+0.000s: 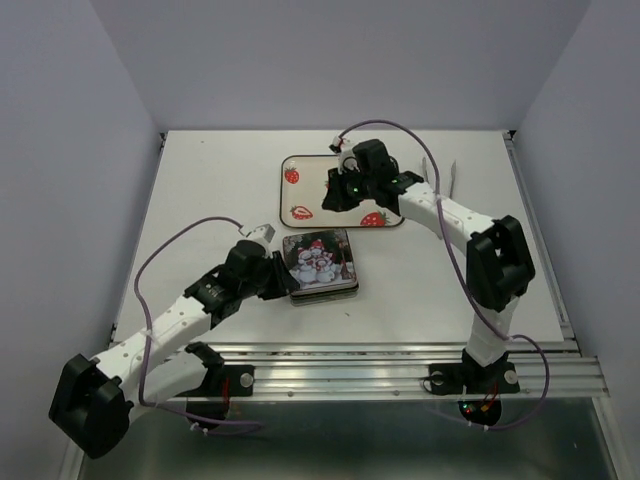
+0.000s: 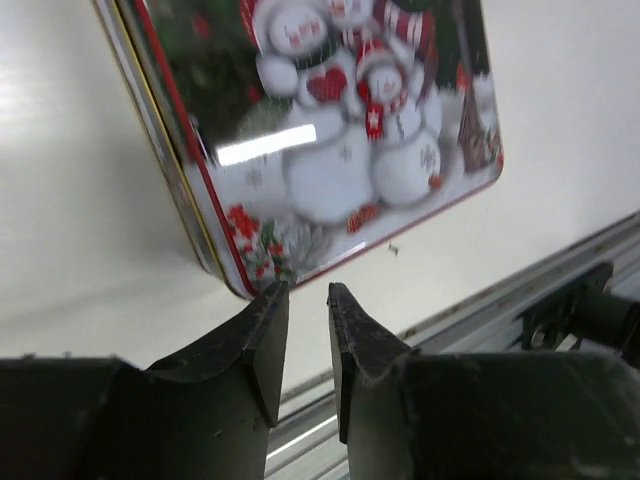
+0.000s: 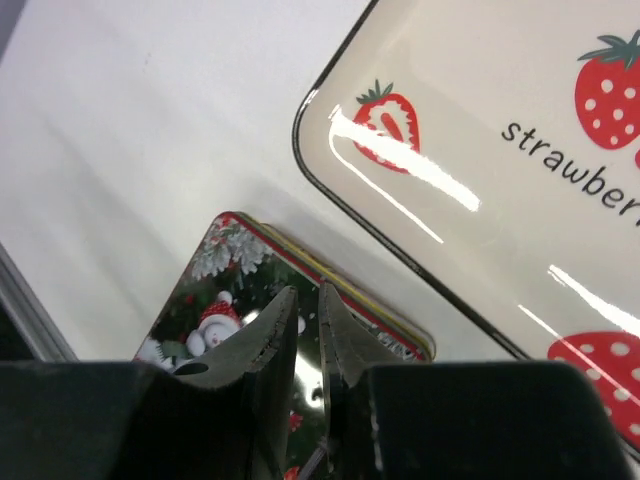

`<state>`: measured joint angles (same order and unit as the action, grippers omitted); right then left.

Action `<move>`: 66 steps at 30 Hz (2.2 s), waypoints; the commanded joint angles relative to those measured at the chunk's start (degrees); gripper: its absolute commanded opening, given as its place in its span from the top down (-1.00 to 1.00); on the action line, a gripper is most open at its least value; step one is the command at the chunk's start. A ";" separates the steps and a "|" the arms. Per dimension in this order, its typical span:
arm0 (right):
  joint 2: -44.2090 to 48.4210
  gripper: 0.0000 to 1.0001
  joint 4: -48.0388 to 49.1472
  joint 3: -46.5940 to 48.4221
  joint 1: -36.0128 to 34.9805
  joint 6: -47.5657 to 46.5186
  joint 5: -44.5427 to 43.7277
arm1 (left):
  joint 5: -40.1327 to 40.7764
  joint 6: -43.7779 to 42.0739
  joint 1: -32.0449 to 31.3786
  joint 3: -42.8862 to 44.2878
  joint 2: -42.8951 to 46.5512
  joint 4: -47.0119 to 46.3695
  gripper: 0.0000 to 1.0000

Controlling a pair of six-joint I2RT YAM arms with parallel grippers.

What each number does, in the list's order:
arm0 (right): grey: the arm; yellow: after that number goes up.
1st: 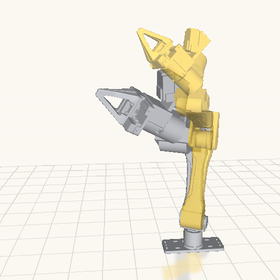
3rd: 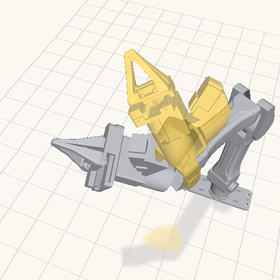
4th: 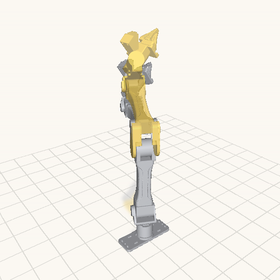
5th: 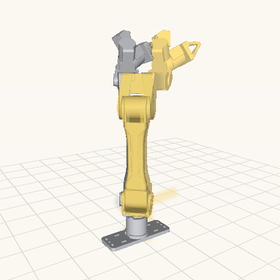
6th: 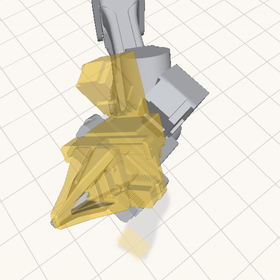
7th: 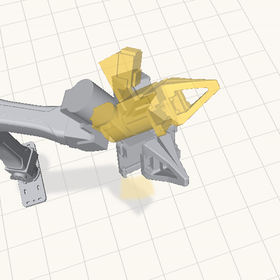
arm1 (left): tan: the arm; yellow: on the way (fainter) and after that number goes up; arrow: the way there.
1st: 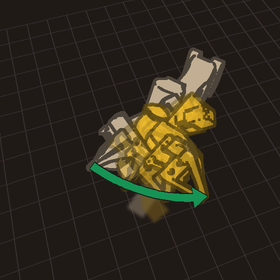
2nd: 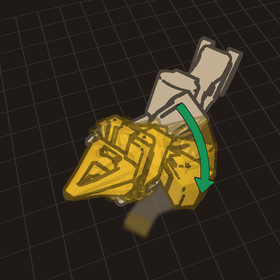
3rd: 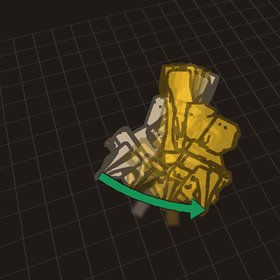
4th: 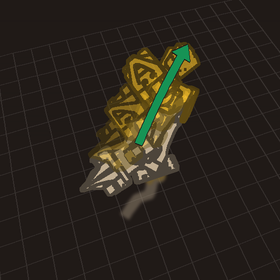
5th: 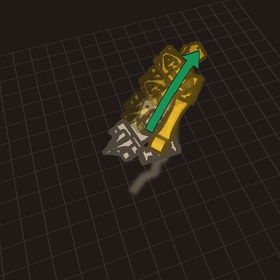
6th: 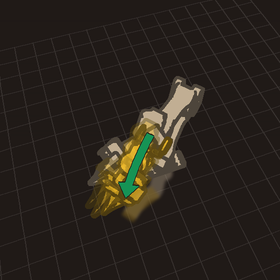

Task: Pack the cookies

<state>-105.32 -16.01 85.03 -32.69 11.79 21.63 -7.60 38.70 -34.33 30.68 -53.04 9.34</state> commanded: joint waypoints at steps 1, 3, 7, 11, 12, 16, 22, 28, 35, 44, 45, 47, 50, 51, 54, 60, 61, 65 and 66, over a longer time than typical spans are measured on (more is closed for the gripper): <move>-8.29 0.59 -3.66 10.29 -0.36 -5.81 0.87 | -4.36 2.60 -7.56 -4.21 3.20 -1.60 0.32; -11.47 0.62 -6.74 14.00 -0.36 -8.53 2.18 | -3.30 5.06 -10.31 -5.80 2.59 -3.01 0.39; -16.93 0.63 -10.00 19.55 -0.36 -10.91 5.44 | -2.52 7.36 -13.22 -7.56 -2.50 -6.00 0.66; -21.41 0.63 -15.54 24.30 -0.36 -14.60 8.07 | -1.11 9.63 -15.15 -6.42 -8.56 -6.53 0.91; -22.55 0.63 -16.76 25.26 -0.36 -15.65 9.56 | -0.15 10.43 -15.77 -6.51 -9.10 -6.79 0.92; -23.53 0.63 -19.49 25.71 -0.36 -18.73 11.50 | 3.63 18.50 -16.21 -7.64 -12.08 -7.41 0.95; -25.11 0.63 -22.92 26.67 -0.89 -21.98 11.42 | 9.79 27.04 -16.47 -7.83 -13.94 -7.50 0.96; -24.59 0.66 -26.97 26.50 -1.41 -27.43 15.01 | 11.99 29.07 -16.47 -8.18 -12.71 -6.44 0.97; -22.39 0.72 -29.51 25.27 -1.41 -31.91 18.80 | 14.01 29.15 -16.47 -6.77 -13.50 -4.78 0.97; -20.11 0.73 -31.63 23.78 -1.41 -35.26 25.39 | 15.24 28.19 -16.47 -5.98 -14.02 -4.95 0.97; -19.93 0.73 -31.63 23.51 -1.41 -35.95 25.74 | 16.20 27.84 -16.47 -5.72 -14.11 -4.95 0.97; -19.93 0.74 -31.54 23.33 -1.94 -35.70 25.57 | 17.08 26.79 -16.39 -4.49 -14.90 -4.60 0.97; -19.84 0.74 -31.98 23.07 -1.94 -35.96 24.78 | 18.32 25.56 -16.39 -2.99 -16.56 -4.15 0.96; -19.75 0.74 -32.15 22.98 -1.94 -36.31 24.95 | 18.23 25.03 -16.04 -2.73 -17.10 -4.42 0.96; -19.84 0.74 -32.86 23.16 -1.94 -37.45 25.92 | 18.67 22.57 -14.98 -0.89 -19.29 -4.68 0.96; -19.93 0.74 -33.65 22.81 -1.94 -38.33 26.36 | 17.79 19.40 -13.23 1.14 -22.55 -5.74 0.97; -20.01 0.74 -33.82 22.81 -1.94 -38.60 26.88 | 17.88 19.05 -12.96 1.23 -22.64 -5.65 0.98; -20.45 0.74 -33.65 23.33 -1.94 -37.81 26.27 | 18.05 18.78 -12.61 0.97 -21.58 -5.56 0.97; -20.45 0.74 -33.56 23.77 -1.94 -37.63 26.27 | 18.23 18.87 -12.61 0.70 -20.54 -5.65 0.98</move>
<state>-127.87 -47.05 108.57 -33.71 -25.71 46.11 7.64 59.35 -47.48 30.44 -75.20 4.51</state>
